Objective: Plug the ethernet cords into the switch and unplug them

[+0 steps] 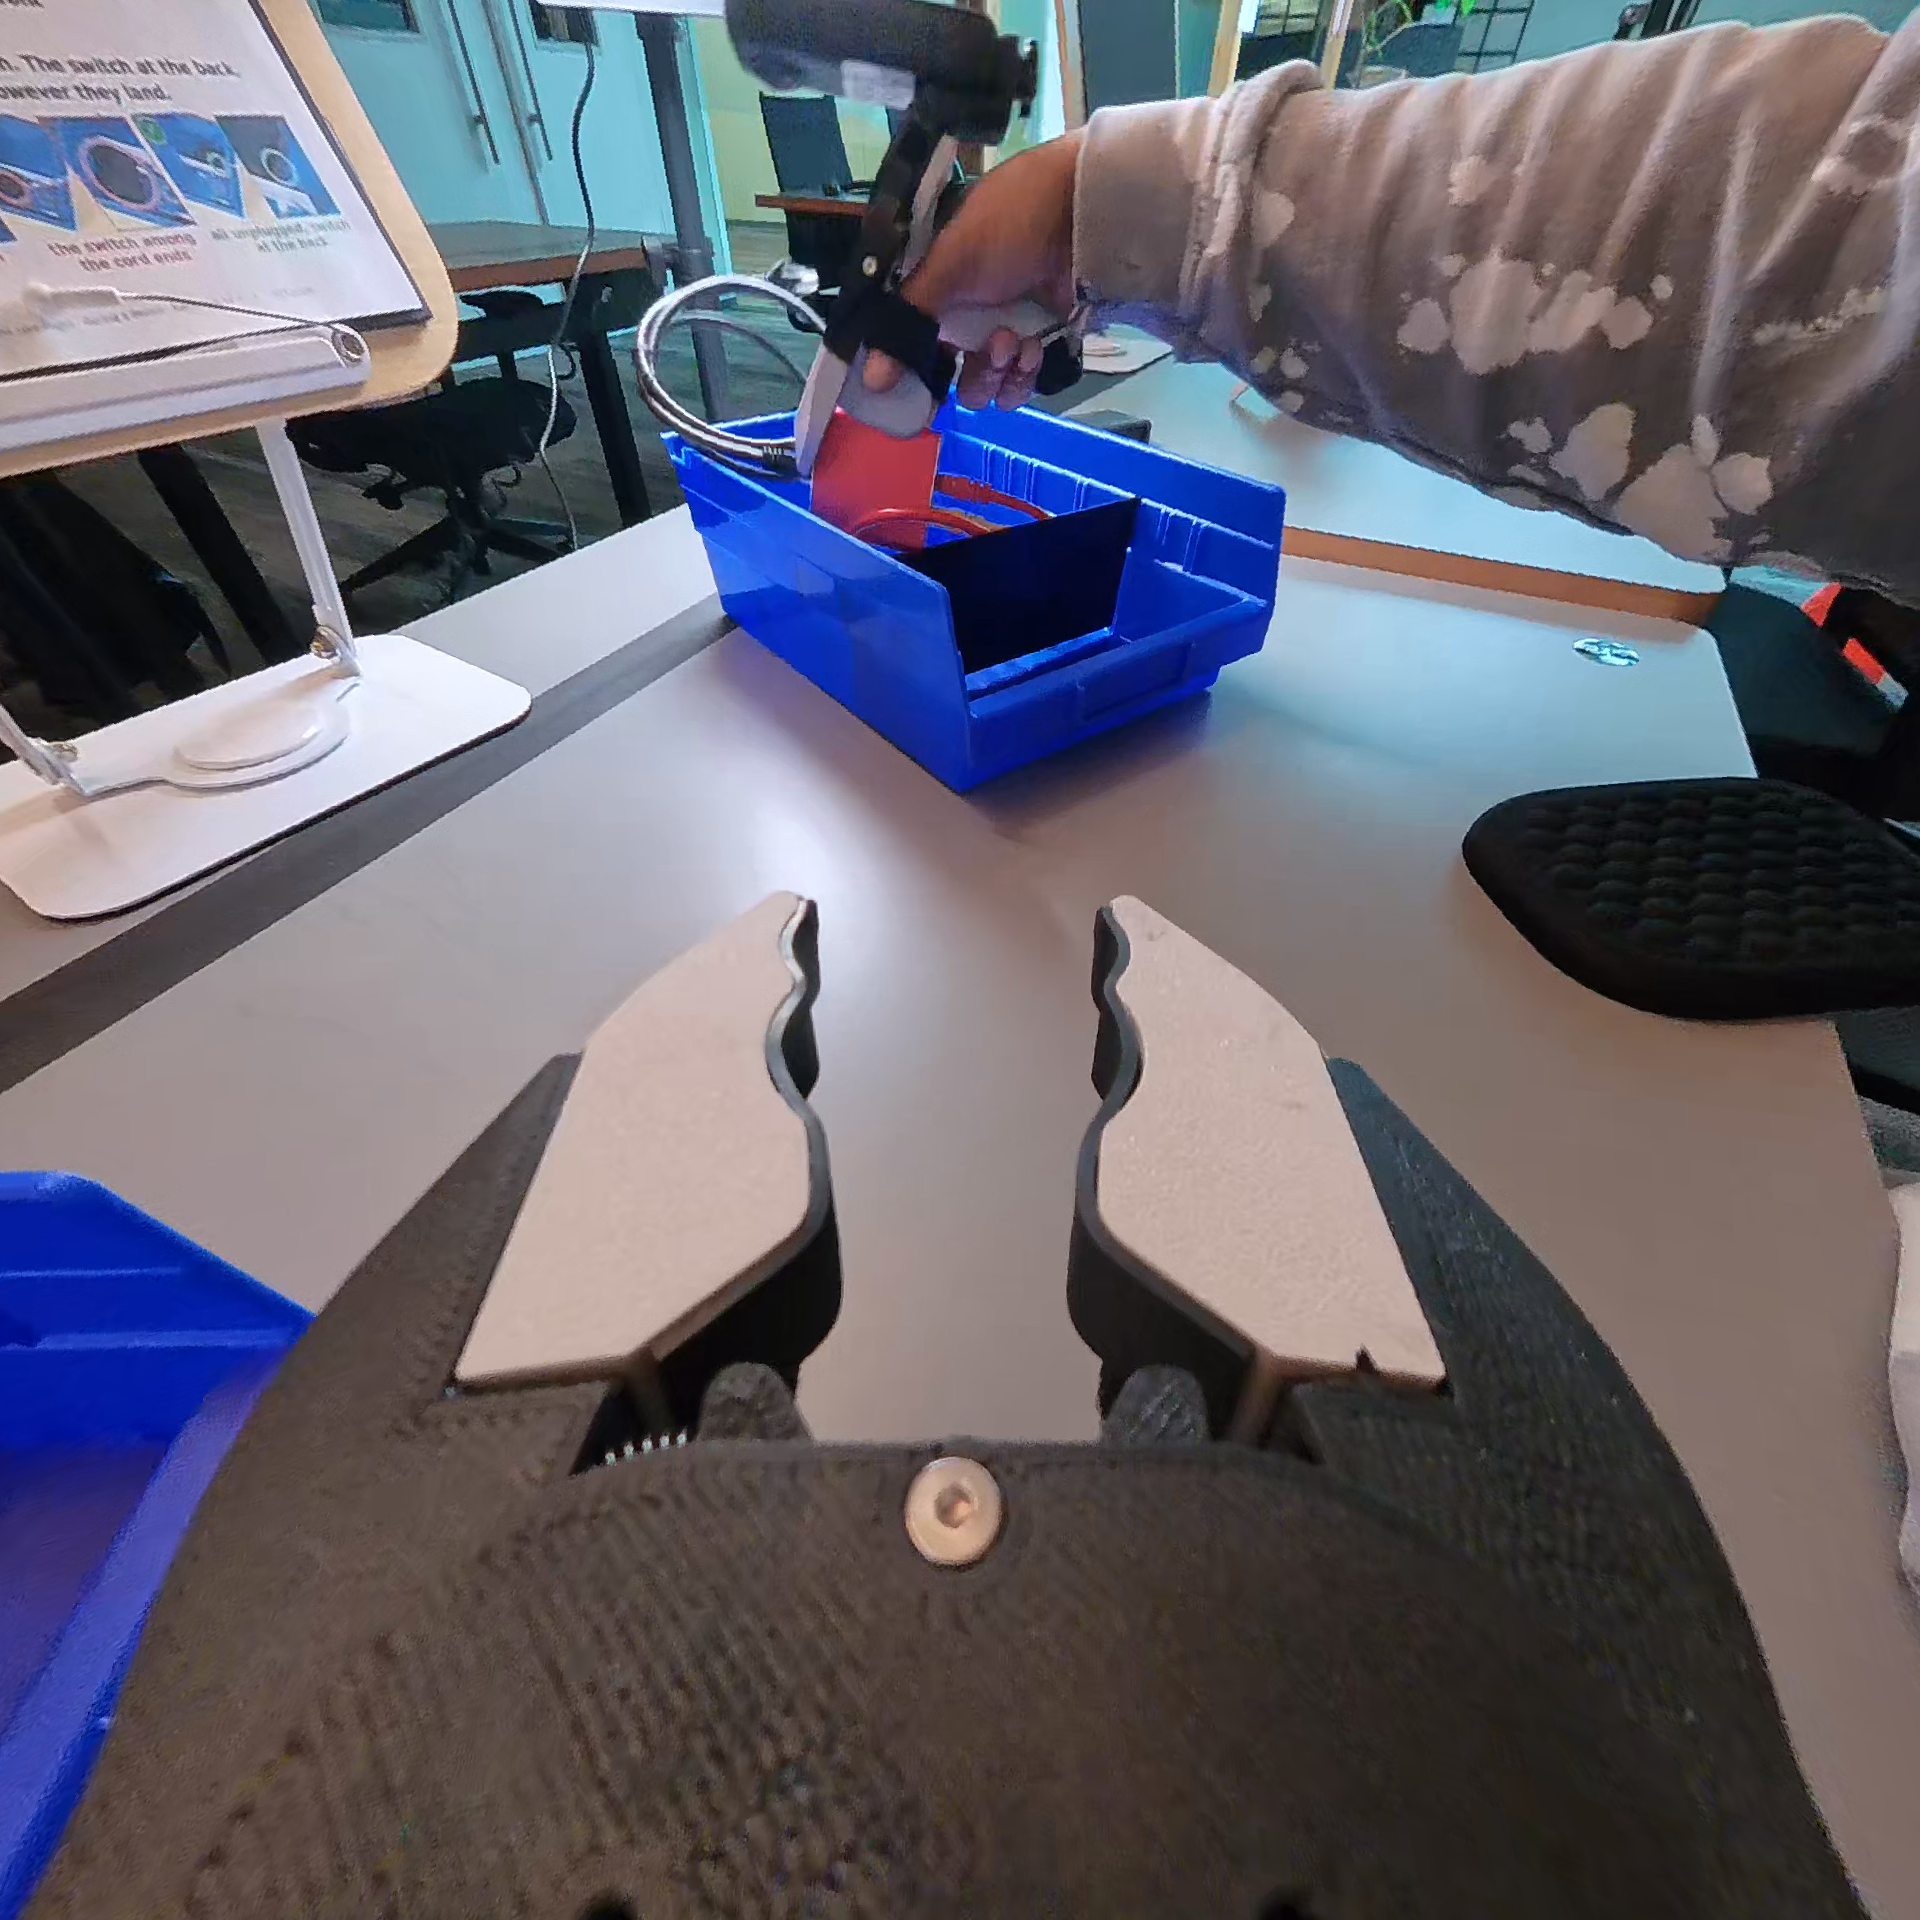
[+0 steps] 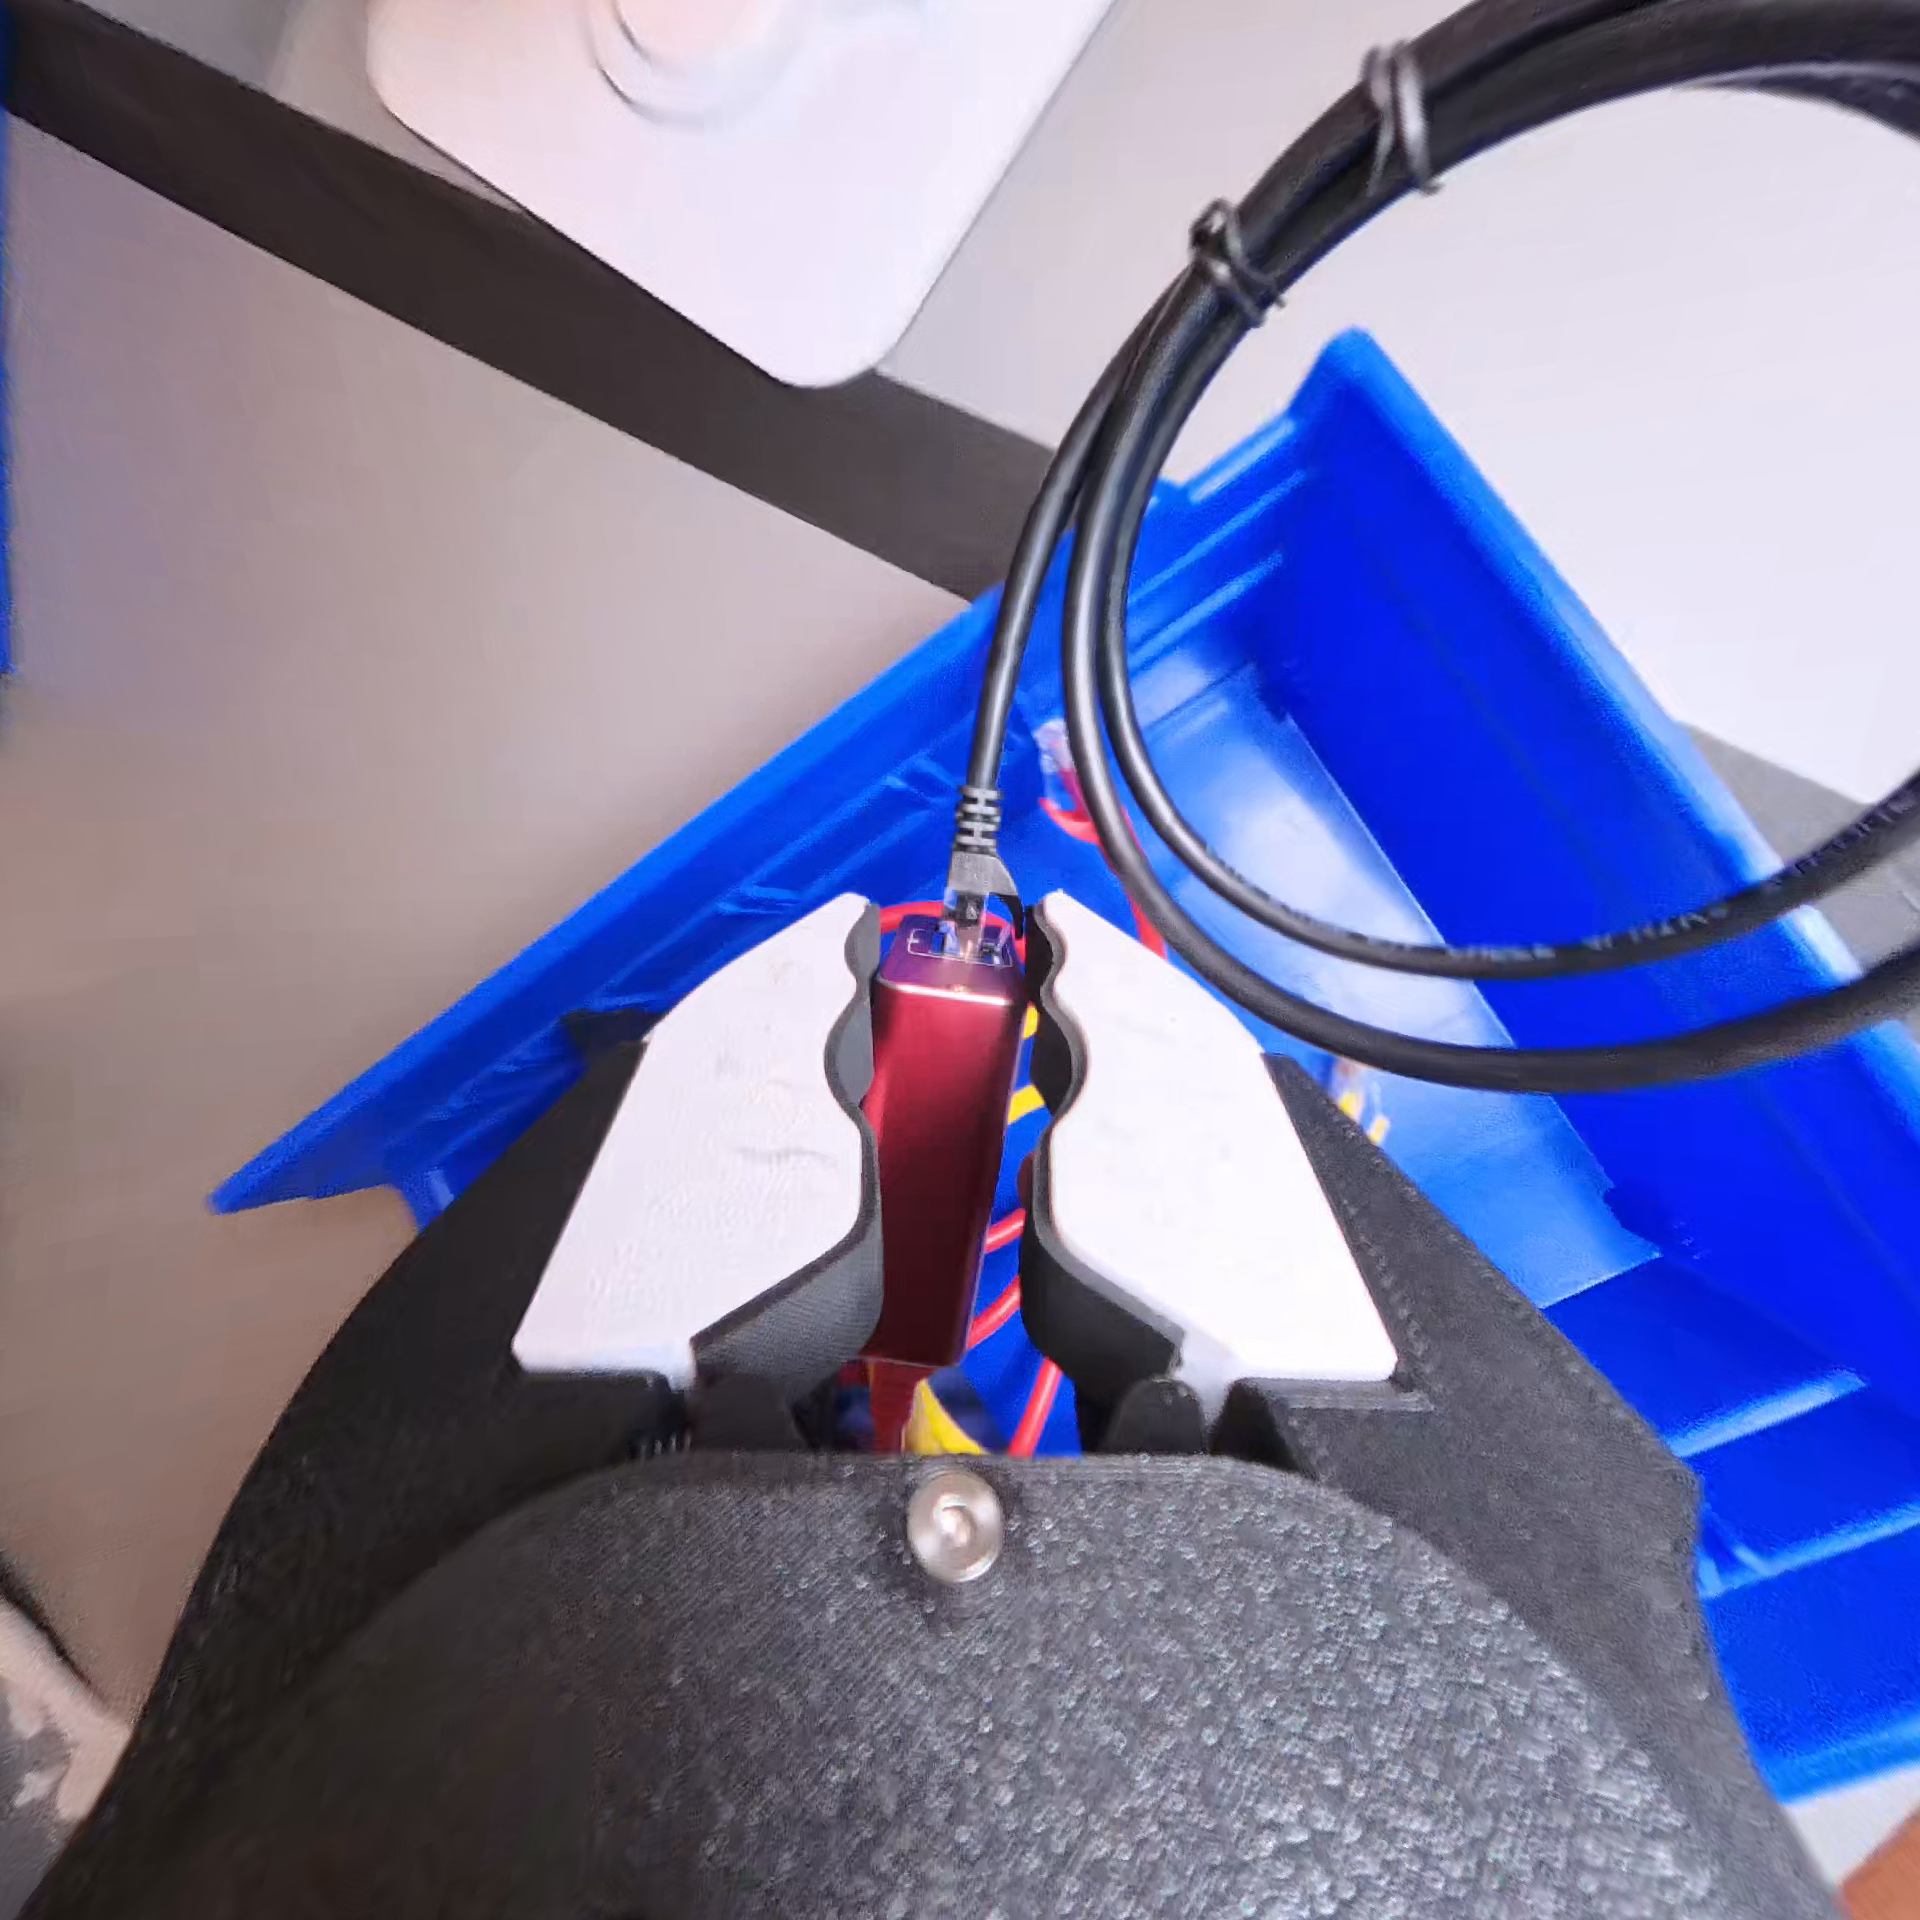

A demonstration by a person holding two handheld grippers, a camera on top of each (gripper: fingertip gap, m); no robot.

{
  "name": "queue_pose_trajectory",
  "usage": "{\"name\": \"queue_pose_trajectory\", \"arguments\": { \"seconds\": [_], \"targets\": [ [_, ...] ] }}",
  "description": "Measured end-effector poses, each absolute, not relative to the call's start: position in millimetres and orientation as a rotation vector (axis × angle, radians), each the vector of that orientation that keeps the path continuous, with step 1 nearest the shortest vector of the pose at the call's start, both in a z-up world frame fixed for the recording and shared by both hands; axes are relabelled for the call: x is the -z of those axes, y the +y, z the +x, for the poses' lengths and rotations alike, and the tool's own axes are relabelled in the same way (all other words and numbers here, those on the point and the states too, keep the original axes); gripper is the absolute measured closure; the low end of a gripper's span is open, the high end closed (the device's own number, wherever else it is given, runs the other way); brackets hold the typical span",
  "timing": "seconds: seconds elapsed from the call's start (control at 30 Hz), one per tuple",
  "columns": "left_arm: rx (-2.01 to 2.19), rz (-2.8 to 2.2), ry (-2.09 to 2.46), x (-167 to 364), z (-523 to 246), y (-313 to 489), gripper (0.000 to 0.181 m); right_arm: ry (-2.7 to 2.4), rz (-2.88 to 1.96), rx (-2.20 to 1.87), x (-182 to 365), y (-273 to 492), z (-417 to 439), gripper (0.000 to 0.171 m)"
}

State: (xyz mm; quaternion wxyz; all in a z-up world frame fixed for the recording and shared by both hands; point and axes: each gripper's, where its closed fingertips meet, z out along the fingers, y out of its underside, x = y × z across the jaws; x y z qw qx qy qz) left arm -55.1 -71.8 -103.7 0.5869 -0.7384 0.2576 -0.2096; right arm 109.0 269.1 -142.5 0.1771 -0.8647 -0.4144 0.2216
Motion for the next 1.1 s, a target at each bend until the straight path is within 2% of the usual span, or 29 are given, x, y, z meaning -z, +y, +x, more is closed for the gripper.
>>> {"name": "queue_pose_trajectory", "arguments": {
  "seconds": [0.13, 0.23, 0.43, 0.57, 0.63, 0.77, 0.93, 1.03, 1.07, 1.1],
  "targets": [
    [0.491, -1.737, 0.615, 110.8, -52.6, -72.0, 0.131, -1.148, -2.459, -0.468, 153.8, 286.2, 118.3, 0.144],
    [0.479, -1.777, 0.608, 117.7, -55.6, -70.2, 0.132, -1.247, -2.475, -0.195, 160.2, 287.7, 138.9, 0.123],
    [0.426, -1.822, 0.508, 115.8, -77.9, -64.4, 0.131, -1.184, -2.125, -0.081, 86.1, 267.4, 150.7, 0.115],
    [0.357, -1.826, 0.453, 109.4, -99.6, -61.7, 0.130, -1.227, -1.926, -0.224, 57.3, 196.5, 144.1, 0.115],
    [0.270, -1.846, 0.439, 106.9, -118.4, -61.2, 0.129, -1.340, -1.892, -0.214, 71.2, 155.5, 144.3, 0.116],
    [-0.047, -2.006, 0.440, 121.4, -179.8, -61.4, 0.122, -1.643, -1.918, -0.118, 139.2, 91.1, 149.5, 0.115],
    [-0.211, -2.355, 0.537, 174.1, -228.1, -70.8, 0.114, -1.866, -1.889, 0.107, 198.5, 82.7, 155.1, 0.114],
    [-0.272, -2.553, 0.633, 211.2, -245.5, -75.8, 0.113, -1.952, -1.871, 0.208, 215.2, 96.6, 152.3, 0.124],
    [-0.311, -2.591, 0.663, 220.2, -252.1, -75.8, 0.117, -2.010, -1.861, 0.201, 220.9, 96.8, 150.4, 0.133],
    [-0.344, -2.606, 0.708, 226.2, -256.8, -74.7, 0.128, -2.062, -1.847, 0.157, 225.3, 93.8, 145.9, 0.143]
  ]
}}
